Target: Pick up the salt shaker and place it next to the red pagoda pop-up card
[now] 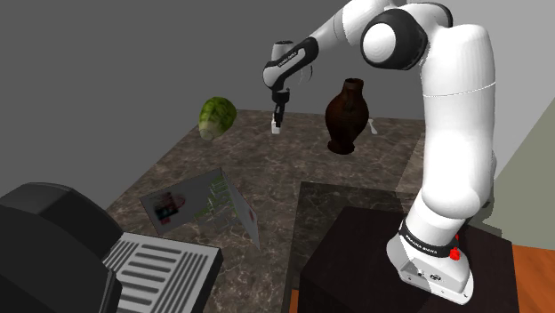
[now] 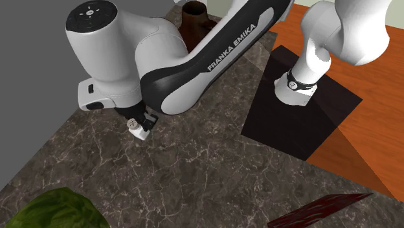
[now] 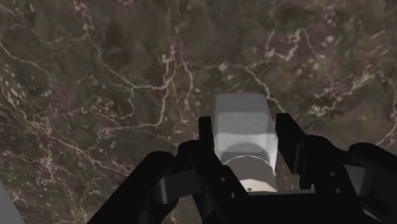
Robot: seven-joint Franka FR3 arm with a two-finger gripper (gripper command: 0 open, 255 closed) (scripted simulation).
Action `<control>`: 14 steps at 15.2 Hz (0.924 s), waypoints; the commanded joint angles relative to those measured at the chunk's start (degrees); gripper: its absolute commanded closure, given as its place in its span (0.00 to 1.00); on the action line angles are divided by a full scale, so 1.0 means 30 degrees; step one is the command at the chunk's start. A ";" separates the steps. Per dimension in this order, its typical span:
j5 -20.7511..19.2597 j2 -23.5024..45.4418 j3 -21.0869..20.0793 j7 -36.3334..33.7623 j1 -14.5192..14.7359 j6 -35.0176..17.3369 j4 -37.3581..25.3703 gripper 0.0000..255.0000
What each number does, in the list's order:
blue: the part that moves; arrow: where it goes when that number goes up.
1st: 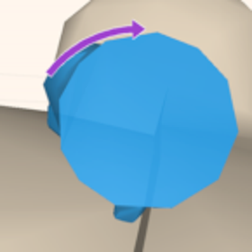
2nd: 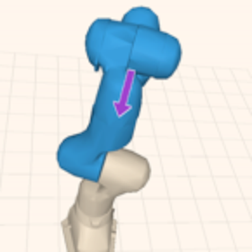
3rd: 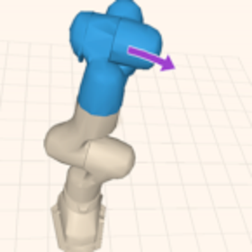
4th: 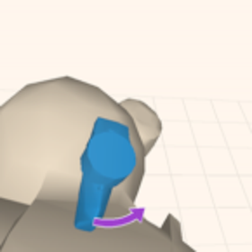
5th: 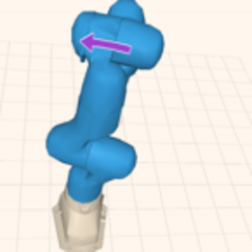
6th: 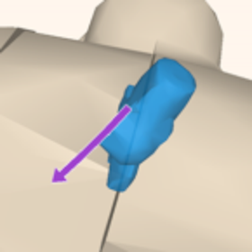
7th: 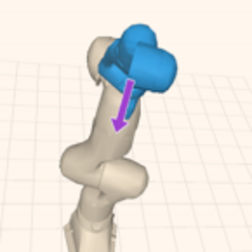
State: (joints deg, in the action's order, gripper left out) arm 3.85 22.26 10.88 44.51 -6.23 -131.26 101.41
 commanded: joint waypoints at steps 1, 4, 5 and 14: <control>-0.0058 -0.0193 0.0020 -0.0059 0.0035 0.0402 -0.0207 1.00; -0.0139 -0.0511 0.0058 -0.0103 0.0059 0.1053 -0.0545 1.00; -0.0165 -0.0610 0.0070 -0.0117 0.0066 0.1273 -0.0667 1.00; -0.0357 -0.1348 0.0150 -0.0215 0.0103 0.3306 -0.1976 1.00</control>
State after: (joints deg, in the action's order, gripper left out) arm 2.83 18.39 11.31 43.89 -5.92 -121.94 95.88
